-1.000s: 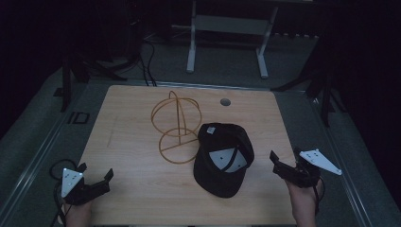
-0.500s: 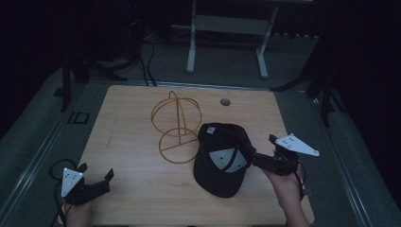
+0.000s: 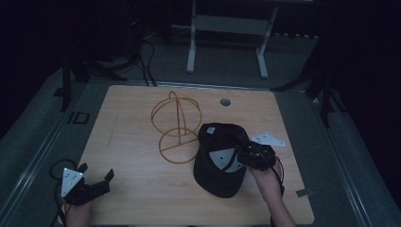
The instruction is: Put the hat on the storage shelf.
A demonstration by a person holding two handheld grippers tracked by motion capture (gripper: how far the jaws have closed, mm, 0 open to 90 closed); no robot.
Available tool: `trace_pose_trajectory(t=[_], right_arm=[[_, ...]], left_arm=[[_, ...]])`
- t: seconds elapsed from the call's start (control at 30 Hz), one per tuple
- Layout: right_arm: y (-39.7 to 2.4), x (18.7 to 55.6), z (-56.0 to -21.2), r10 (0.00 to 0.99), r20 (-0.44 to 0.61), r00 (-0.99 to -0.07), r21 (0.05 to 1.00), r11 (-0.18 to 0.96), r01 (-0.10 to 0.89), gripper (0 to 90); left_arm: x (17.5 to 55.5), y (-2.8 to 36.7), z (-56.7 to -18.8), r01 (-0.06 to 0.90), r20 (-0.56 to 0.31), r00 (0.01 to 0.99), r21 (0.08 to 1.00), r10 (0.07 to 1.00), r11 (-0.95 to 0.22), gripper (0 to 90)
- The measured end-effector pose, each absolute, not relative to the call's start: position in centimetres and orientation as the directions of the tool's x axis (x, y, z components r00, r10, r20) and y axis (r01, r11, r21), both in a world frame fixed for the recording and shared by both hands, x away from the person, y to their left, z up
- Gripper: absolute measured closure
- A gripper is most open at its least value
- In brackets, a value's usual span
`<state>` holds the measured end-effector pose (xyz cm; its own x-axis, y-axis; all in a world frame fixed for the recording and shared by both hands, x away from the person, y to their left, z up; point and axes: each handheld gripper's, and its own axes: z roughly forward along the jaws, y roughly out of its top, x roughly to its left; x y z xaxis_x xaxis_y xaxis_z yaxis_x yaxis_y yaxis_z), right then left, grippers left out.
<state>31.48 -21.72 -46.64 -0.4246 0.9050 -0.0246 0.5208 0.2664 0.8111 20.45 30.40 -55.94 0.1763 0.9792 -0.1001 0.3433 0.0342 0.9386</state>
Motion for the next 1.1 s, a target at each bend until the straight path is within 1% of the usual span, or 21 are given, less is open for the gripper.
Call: trace_pose_trajectory(t=[0.07, 0.13, 0.17, 0.2, 0.3, 0.33, 0.4, 0.6, 0.77, 0.87, 1.0, 1.1], right_arm=[[-21.7, 31.6, -47.0, 0.910, -0.042, -0.412, 0.802, 0.276, 0.529, 45.4], [-21.8, 31.8, -47.3, 0.916, -0.069, -0.394, 0.796, 0.289, 0.532, 56.0], [-21.9, 31.9, -47.4, 0.918, -0.073, -0.390, 0.793, 0.290, 0.535, 58.8], [-21.9, 31.9, -47.4, 0.922, -0.082, -0.379, 0.793, 0.291, 0.536, 65.9], [-22.1, 32.1, -47.5, 0.926, -0.104, -0.363, 0.792, 0.298, 0.533, 79.6], [-22.1, 32.2, -47.5, 0.927, -0.117, -0.356, 0.792, 0.303, 0.530, 85.7], [-22.1, 32.2, -47.6, 0.933, -0.119, -0.340, 0.798, 0.293, 0.526, 87.5], [-22.3, 32.2, -47.1, 0.944, -0.076, -0.321, 0.824, 0.241, 0.512, 88.2], [-22.4, 32.0, -46.1, 0.945, -0.043, -0.324, 0.847, 0.206, 0.490, 88.3], [-22.6, 31.7, -45.1, 0.944, -0.014, -0.328, 0.863, 0.178, 0.474, 88.4], [-22.9, 31.1, -43.7, 0.946, -0.006, -0.325, 0.894, 0.151, 0.422, 88.4], [-23.2, 30.6, -42.8, 0.947, 0.002, -0.322, 0.912, 0.130, 0.389, 88.4]], left_arm=[[20.4, 30.4, -55.9, 0.342, -0.099, 0.176, 0.939, 0.979, 0.034, 0.4], [20.4, 30.4, -55.9, 0.342, -0.100, 0.176, 0.939, 0.979, 0.034, 0.4], [20.4, 30.4, -55.9, 0.343, -0.105, 0.177, 0.938, 0.979, 0.038, 0.4], [20.4, 30.5, -55.9, 0.341, -0.114, 0.177, 0.939, 0.978, 0.048, 0.4], [20.4, 30.6, -55.9, 0.337, -0.121, 0.171, 0.940, 0.978, 0.057, 0.4], [20.4, 30.6, -55.9, 0.339, -0.120, 0.170, 0.939, 0.978, 0.056, 0.4], [20.5, 30.6, -55.9, 0.349, -0.113, 0.171, 0.936, 0.979, 0.047, 0.4], [20.5, 30.4, -56.0, 0.357, -0.106, 0.179, 0.933, 0.978, 0.036, 0.4], [20.7, 30.1, -56.1, 0.367, -0.125, 0.210, 0.929, 0.970, 0.040, 0.4], [20.7, 29.7, -56.1, 0.365, -0.120, 0.231, 0.931, 0.966, 0.029, 0.4], [20.8, 29.1, -56.1, 0.364, -0.098, 0.259, 0.931, 0.961, -0.003, 0.4], [20.8, 29.0, -56.1, 0.361, -0.096, 0.251, 0.932, 0.963, -0.001, 0.4]])
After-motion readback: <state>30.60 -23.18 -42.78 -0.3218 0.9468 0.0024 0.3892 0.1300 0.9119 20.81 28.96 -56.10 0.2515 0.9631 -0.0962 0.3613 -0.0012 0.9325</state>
